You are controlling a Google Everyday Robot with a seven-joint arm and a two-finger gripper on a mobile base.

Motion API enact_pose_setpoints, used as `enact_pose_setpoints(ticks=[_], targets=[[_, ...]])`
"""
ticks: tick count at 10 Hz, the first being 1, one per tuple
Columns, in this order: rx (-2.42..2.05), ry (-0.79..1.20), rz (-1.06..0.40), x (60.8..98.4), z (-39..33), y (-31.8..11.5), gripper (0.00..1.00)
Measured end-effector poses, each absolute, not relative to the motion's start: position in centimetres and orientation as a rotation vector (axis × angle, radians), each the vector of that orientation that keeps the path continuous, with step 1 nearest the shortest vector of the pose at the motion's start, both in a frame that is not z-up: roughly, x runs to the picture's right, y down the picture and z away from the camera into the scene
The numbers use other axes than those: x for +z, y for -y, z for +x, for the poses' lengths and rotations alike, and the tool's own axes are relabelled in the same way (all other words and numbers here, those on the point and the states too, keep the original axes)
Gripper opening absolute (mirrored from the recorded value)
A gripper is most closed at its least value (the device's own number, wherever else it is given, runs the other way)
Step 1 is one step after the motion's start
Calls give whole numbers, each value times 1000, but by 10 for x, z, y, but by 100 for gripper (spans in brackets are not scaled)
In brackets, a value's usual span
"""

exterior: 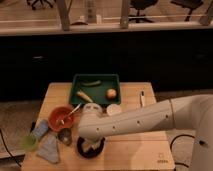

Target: Place eraser in purple bowl

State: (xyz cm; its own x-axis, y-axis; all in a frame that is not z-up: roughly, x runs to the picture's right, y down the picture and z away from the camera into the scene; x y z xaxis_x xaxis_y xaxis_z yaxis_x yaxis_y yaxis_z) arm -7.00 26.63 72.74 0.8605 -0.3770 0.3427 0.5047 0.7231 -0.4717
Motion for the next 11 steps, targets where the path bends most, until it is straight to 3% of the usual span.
enact_pose_setpoints(ticks=[11], targets=[[-503, 213, -577, 709, -72, -249, 80]])
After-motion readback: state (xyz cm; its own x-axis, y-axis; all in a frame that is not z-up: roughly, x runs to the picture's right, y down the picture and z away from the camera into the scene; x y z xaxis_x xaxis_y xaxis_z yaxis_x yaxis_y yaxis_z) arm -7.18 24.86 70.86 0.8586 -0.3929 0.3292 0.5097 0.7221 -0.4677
